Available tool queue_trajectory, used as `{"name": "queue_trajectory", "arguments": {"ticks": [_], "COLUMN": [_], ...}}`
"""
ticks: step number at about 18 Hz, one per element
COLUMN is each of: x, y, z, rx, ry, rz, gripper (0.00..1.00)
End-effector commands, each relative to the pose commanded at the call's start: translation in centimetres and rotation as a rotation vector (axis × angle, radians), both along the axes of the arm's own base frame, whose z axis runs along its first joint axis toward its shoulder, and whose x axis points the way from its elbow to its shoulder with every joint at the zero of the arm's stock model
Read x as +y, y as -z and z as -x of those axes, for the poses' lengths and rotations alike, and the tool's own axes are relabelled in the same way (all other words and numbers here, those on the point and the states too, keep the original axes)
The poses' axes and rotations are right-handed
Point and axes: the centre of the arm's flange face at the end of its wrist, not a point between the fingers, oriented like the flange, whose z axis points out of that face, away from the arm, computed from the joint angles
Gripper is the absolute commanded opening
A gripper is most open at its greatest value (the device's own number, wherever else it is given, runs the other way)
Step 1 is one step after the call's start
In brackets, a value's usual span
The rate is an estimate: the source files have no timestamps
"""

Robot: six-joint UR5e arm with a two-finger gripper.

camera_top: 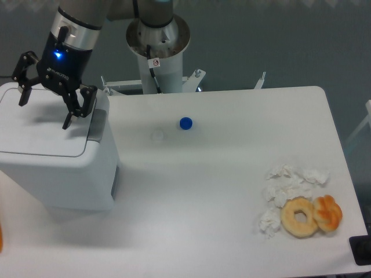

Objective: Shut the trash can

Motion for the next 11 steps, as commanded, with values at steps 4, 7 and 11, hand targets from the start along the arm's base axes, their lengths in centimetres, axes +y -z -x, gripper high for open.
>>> {"name": "queue_trajectory", "arguments": {"ticks": [4,7,11], "x": [-1.5,-3.2,-6.4], "y": [-1.8,-2.5,-4.1], "z": [5.5,10.0,15.7], "rx": [0.028,0.068,0.168], "ry": [-0.109,-0.210,-0.258], "rz": [-0.026,-0.015,-0.029], "gripper": [1.00,1.00,1.00]}}
